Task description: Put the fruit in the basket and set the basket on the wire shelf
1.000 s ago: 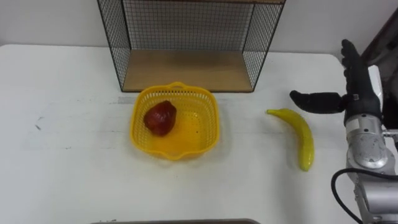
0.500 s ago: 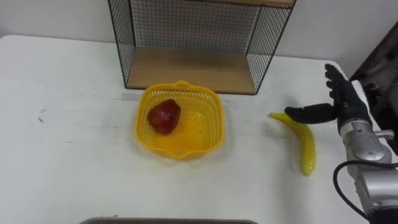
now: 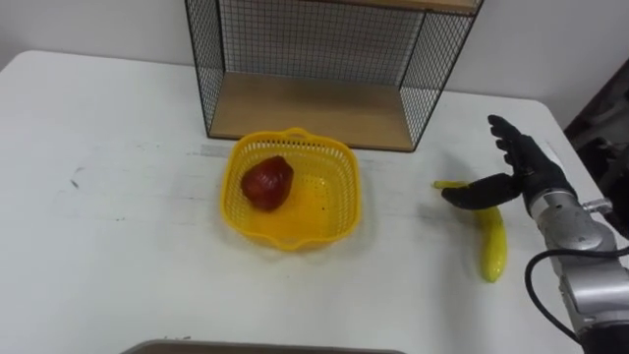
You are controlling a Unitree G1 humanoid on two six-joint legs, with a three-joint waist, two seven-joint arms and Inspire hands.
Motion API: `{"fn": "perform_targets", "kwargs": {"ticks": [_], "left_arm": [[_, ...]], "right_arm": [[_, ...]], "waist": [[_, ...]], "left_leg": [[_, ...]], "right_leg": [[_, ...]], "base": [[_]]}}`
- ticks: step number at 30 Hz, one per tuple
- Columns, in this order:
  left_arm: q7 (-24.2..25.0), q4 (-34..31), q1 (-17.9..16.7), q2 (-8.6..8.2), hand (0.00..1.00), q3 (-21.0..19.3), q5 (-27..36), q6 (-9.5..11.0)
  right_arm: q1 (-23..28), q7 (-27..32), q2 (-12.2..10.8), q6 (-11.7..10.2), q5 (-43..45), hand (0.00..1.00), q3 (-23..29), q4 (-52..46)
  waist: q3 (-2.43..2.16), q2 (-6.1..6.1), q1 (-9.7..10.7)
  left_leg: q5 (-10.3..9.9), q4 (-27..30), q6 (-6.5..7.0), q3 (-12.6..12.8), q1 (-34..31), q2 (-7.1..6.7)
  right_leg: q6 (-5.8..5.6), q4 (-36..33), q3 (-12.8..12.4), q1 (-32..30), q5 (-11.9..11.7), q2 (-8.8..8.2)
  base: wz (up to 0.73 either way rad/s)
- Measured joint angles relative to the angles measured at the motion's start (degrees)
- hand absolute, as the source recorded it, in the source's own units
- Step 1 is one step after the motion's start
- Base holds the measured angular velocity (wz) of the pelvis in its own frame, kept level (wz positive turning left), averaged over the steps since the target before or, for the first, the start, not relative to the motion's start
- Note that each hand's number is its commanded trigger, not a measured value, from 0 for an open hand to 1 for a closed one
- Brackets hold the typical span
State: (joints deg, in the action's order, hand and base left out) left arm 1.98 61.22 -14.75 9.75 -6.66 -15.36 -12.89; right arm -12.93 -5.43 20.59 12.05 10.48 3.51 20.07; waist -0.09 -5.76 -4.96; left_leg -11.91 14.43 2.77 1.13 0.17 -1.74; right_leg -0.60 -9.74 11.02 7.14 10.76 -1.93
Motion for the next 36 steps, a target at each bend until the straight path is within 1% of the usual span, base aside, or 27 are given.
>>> {"fn": "perform_targets", "kwargs": {"ticks": [5,12,15,19,21,28,31,34,36], "left_arm": [[0.0,0.0,0.0,0.00,0.00,0.0,0.0,0.1],[0.0,0.4,0.0,0.01,0.00,0.0,0.0,0.5],[0.0,0.6,-0.1,0.10,0.00,0.0,0.0,0.6],[0.0,0.7,-0.4,0.27,0.00,0.0,0.1,0.9],[-0.1,0.7,-0.5,0.37,0.00,0.0,0.1,0.9],[-0.1,0.6,0.5,0.43,0.00,0.0,-0.2,1.0],[0.2,0.6,0.7,0.43,0.00,0.0,-0.4,1.4],[1.2,0.6,0.7,0.44,0.00,-0.2,-0.5,1.4],[1.4,0.6,0.7,0.43,0.00,-0.2,-0.5,1.3]], "right_arm": [[0.0,-1.1,0.0,0.0,0.9,0.00,0.0,0.2],[0.0,-1.6,0.0,-0.1,1.4,0.00,0.0,4.6],[0.0,-1.6,0.0,-0.5,2.7,0.00,0.1,7.1],[0.0,-1.7,0.0,-0.5,3.2,0.00,0.1,9.5],[0.0,-1.7,0.0,-0.7,3.2,0.00,0.1,10.6],[0.3,-1.8,0.0,-0.8,3.4,0.00,0.1,11.8],[0.7,-2.3,0.0,-1.2,3.5,0.00,0.1,11.8],[0.7,-3.3,0.0,-1.4,3.9,0.00,0.2,11.8],[0.9,-3.7,0.0,-1.5,4.0,0.00,0.2,11.8]], "waist": [[0.10,0.16,0.0],[0.13,0.15,0.0],[0.16,0.17,0.3],[0.18,0.15,0.6],[0.16,0.13,1.3],[0.14,0.22,1.6],[0.14,0.22,1.6],[0.18,0.28,1.5],[0.28,0.49,1.5]], "left_leg": [[0.0,0.0,0.00,-0.1,0.1,-0.03],[0.0,0.0,0.00,-0.1,0.4,-0.07],[0.0,0.1,0.00,-0.2,0.4,-0.05],[0.0,0.2,0.00,-0.1,0.4,-0.05],[0.0,0.2,0.00,-0.1,0.4,-0.05],[0.0,0.4,0.00,0.0,0.5,0.06],[0.0,0.5,0.01,0.0,0.5,0.06],[0.0,1.0,0.02,-0.1,0.4,0.06],[-0.1,1.0,0.03,-0.2,0.4,0.06]], "right_leg": [[0.00,0.0,0.0,0.2,0.0,-0.02],[0.00,0.0,0.1,0.5,0.0,0.00],[0.00,0.0,0.1,0.6,0.0,0.01],[0.00,0.0,0.0,0.6,0.0,0.01],[0.00,0.0,0.0,0.7,0.0,0.02],[0.01,0.0,0.0,0.7,0.0,0.01],[0.03,0.0,0.0,0.8,0.0,0.00],[0.06,0.0,0.1,0.8,0.0,0.01],[0.08,0.0,0.2,0.9,0.0,0.02]], "base": [[0.00],[0.00],[0.00],[0.00],[0.00],[0.00],[0.00],[0.00],[0.00]]}}
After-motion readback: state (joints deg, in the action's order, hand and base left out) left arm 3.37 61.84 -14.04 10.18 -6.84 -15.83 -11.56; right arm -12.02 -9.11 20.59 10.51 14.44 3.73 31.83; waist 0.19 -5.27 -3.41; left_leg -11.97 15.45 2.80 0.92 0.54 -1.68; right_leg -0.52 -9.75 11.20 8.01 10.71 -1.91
